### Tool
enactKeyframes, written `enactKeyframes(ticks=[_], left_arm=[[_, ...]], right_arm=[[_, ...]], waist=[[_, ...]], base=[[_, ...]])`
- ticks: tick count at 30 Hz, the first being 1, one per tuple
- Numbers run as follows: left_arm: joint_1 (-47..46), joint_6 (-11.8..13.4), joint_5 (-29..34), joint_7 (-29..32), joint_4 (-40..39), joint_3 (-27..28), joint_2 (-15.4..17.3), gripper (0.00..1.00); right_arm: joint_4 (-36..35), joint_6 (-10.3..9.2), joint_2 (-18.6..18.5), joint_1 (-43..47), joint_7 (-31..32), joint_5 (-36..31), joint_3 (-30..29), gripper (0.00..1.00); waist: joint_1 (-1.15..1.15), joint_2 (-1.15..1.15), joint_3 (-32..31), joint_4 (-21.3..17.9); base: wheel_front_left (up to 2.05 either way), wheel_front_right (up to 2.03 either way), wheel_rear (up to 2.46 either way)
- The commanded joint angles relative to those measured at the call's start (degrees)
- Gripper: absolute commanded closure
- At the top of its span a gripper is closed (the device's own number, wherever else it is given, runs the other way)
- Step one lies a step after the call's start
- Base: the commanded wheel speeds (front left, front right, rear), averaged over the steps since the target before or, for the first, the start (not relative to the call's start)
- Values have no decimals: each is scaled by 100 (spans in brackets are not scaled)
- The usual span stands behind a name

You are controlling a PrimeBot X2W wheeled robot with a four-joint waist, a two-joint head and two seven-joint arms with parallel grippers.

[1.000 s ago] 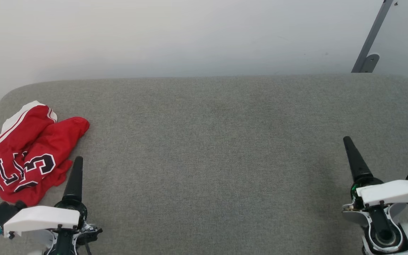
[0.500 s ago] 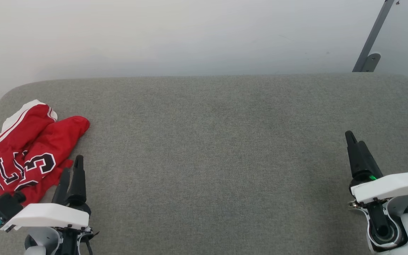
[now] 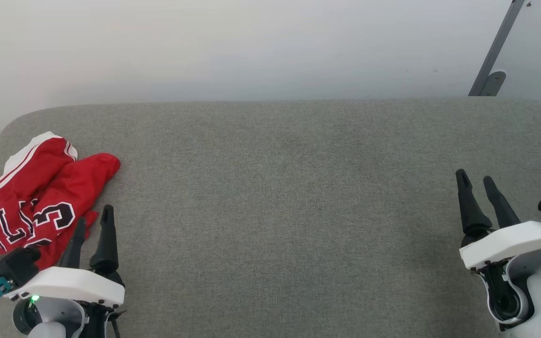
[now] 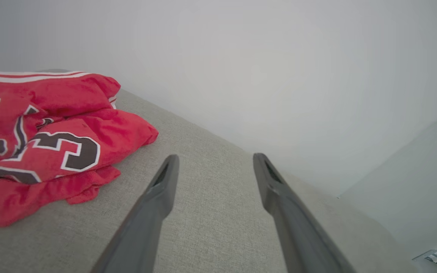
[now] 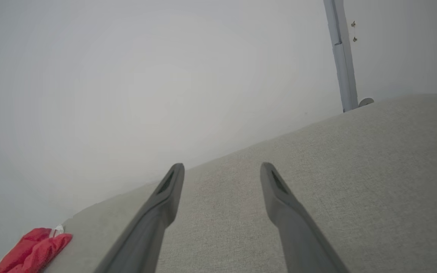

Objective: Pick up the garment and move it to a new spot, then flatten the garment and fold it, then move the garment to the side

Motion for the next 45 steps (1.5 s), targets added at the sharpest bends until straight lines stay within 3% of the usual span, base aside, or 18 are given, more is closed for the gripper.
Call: enactKeyframes(ticks=[1, 10, 28, 45], left_arm=[[-110, 9, 185, -47, -69, -12, 78, 0], [-76, 9, 841, -193, 33, -94, 145, 0], [-29, 5, 1788, -455, 327, -221, 288, 0], [-154, 0, 1716, -674, 682, -414, 389, 0]], right_arm=[[-17, 3, -57, -159, -64, -230, -2, 0], [96, 2, -63, -244, -216, -1138, -26, 0], [268, 3, -91, -282, -471, -2175, -139, 0], [451, 3, -82, -264, -690, -2721, -219, 0]], waist=[[0, 0, 1, 0], [0, 0, 4, -3], [0, 0, -47, 2], [0, 0, -56, 42]], base=[[0, 0, 0], [0, 0, 0], [0, 0, 0], [0, 0, 0]])
